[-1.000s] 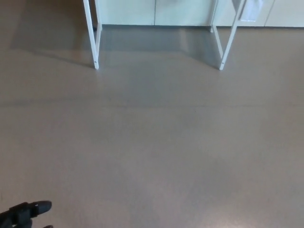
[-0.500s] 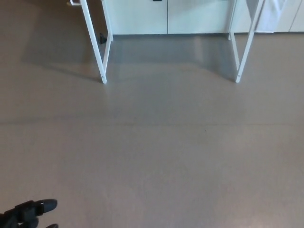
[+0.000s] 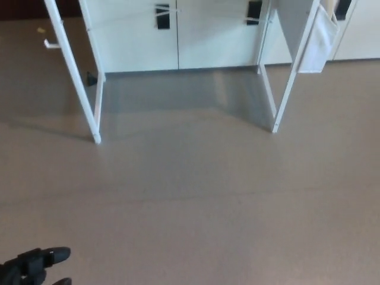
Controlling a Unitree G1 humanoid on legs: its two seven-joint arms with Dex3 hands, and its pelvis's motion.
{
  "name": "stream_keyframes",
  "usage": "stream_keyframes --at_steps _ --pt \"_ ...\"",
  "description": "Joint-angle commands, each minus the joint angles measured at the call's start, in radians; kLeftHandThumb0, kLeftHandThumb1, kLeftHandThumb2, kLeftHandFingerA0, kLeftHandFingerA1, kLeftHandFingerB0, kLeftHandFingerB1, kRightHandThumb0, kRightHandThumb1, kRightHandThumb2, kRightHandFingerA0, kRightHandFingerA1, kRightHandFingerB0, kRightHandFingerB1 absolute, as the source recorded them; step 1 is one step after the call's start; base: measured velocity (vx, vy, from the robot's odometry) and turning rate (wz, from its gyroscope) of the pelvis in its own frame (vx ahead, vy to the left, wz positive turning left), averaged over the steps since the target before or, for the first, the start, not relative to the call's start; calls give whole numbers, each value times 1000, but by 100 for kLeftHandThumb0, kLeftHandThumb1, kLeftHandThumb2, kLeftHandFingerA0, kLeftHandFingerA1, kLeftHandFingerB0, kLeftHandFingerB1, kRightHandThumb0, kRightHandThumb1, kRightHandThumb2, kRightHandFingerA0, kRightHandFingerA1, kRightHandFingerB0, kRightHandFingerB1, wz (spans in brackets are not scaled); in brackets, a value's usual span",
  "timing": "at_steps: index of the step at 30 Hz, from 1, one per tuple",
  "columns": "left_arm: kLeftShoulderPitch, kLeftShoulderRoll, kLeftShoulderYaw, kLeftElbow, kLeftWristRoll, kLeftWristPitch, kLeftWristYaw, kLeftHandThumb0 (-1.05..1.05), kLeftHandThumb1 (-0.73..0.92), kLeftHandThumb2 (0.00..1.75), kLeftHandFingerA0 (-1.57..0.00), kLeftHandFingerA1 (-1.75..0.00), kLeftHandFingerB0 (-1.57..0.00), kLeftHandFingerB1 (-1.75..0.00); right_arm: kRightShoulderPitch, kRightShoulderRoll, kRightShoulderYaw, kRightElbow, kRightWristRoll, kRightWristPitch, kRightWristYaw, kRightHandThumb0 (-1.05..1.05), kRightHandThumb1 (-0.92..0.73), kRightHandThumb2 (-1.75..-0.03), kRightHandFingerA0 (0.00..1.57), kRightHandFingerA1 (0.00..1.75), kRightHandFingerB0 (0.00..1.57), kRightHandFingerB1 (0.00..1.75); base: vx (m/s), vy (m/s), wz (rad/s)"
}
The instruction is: The robot walk up to a desk on which a bottle is kept on the left hand side and a container is kept on the right hand side. The robot uses its left hand to pick up the bottle and places it in the container.
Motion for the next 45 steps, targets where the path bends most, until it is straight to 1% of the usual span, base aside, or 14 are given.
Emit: stream_keyframes --at_steps 1,2,7,9,12,15,22,23,25,26,32,38,39,45 --pt "29 6 8 22 -10 35 -6 -28 60 58 -55 -44 -46 -40 51 5 -13 21 17 -32 5 -58 -62 -59 65 53 46 43 411 -27 12" --pt "31 11 7 48 -1 33 -2 -29 60 57 -56 -43 -45 -40 76 7 -13 30 14 -46 5 -61 -47 -87 58 63 40 54 430 -69 17" --pt "17 41 2 127 19 39 -1 -35 58 57 -48 -44 -42 -40 105 19 -15 78 4 -95 -19 -56 -49 -88 60 65 40 54 405 -97 17" --pt "11 52 5 162 17 24 -9 -36 58 56 -43 -42 -41 -40 102 19 -16 129 2 -131 -11 -60 -62 -59 66 51 47 39 522 -65 53" --pt "-4 73 16 202 4 15 -29 -41 56 73 -33 -48 -32 -47 92 27 -23 203 7 -193 -13 -60 -47 -86 60 63 42 54 503 -56 4" --pt "-35 85 46 257 -15 36 -16 -41 56 73 -34 -48 -32 -48 105 36 -23 186 15 -179 -16 -54 -62 -59 68 51 46 41 325 -67 -10" --pt "-74 95 68 328 -11 25 -14 -37 62 57 -40 -45 -37 -44 114 62 -43 165 38 -182 -16 -49 -61 -58 69 56 51 45 239 80 -17" --pt "-74 96 67 323 -9 34 -10 -36 63 58 -40 -45 -36 -45 102 56 -41 200 26 -200 -22 -55 -47 -85 65 66 46 57 279 115 99" --pt "-74 98 64 316 -5 48 -8 -36 64 58 -38 -45 -35 -45 86 47 -37 243 6 -218 -33 -56 -47 -86 66 66 46 57 290 271 -11" --pt "-72 100 66 311 -5 52 -6 -37 64 58 -41 -46 -37 -46 83 45 -33 253 3 -221 -29 -55 -61 -59 70 54 49 43 286 257 -9" --pt "-42 116 101 299 -40 67 -44 -41 61 78 -33 -52 -31 -51 107 52 -29 232 4 -242 -29 -51 -63 -59 67 56 48 44 149 27 7" --pt "69 122 222 174 -159 153 -112 -32 68 60 -36 -48 -32 -48 112 55 -29 214 5 -215 -42 -49 -62 -59 69 57 50 45 115 -144 -1" --pt "81 121 236 164 -167 163 -112 -30 46 90 -31 -59 -25 -57 113 57 -30 213 6 -213 -44 -49 -62 -59 69 57 51 45 137 -217 13" --pt "134 128 270 154 -174 153 -155 -30 47 91 -34 -59 -24 -55 85 54 -26 292 -1 -248 -51 -51 -62 -59 68 54 49 43 146 -135 -2"
